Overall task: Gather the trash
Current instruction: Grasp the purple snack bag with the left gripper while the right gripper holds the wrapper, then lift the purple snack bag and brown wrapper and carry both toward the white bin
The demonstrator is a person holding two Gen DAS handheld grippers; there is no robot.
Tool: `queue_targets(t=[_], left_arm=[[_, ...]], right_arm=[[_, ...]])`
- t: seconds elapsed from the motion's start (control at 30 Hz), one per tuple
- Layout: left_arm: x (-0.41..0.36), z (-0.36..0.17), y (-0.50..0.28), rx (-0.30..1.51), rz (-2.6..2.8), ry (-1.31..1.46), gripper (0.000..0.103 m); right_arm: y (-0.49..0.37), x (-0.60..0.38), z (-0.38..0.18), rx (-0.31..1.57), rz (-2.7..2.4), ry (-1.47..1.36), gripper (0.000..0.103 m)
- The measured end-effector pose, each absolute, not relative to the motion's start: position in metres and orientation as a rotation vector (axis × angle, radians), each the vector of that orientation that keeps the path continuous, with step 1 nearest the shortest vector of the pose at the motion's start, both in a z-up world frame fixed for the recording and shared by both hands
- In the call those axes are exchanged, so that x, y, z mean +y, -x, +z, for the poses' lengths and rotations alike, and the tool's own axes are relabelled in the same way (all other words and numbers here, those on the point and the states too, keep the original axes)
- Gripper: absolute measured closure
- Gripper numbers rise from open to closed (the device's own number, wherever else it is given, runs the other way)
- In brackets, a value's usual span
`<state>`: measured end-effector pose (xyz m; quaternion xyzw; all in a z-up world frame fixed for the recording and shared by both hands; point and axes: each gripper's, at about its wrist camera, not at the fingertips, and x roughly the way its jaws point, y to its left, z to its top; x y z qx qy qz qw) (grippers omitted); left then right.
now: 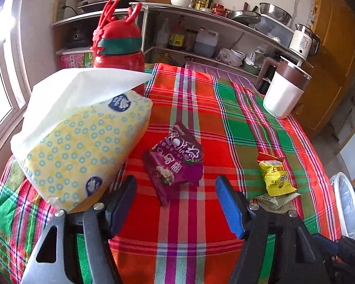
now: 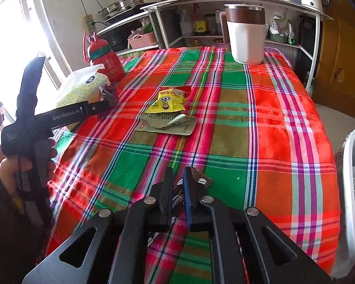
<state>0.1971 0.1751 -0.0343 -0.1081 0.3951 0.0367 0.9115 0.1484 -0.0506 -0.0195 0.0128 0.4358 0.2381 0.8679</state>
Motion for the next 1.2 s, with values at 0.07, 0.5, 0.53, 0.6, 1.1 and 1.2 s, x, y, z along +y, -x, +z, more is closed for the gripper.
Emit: queue_targets(t=[0.07,0.5,0.53,0.6,1.1,1.2], left_arm=[[0.17,-0.033,-0.205,0.813,0.08,0.197,0.032],[0.162,-0.04,-0.23,0.861,0.171,0.162,0.06],[0.163,-0.04,-0.229,0.858,0.169,0.163,0.06],[0.164,-0.039,-0.226,0.858,0.159,0.173,0.062],[0.153,-0.019,-0.179,0.797,0.074,0.203,0.064],[0.15,-0.012,-0.166,0.774,0.062,0.194,0.064]], right_arm=[[-0.147,-0.052,-0.019,0.914,0.509,-0.034,0.067],[-0.141,-0.049,-0.022,0.927,0.509,0.003,0.06],[-0.142,-0.05,-0.022,0.926,0.506,-0.004,0.06],[-0.141,-0.055,-0.022,0.928,0.513,-0.028,0.06],[-0.135,-0.047,-0.028,0.938,0.484,-0.004,0.066],[-0.134,-0.043,-0.029,0.925,0.461,0.025,0.083]])
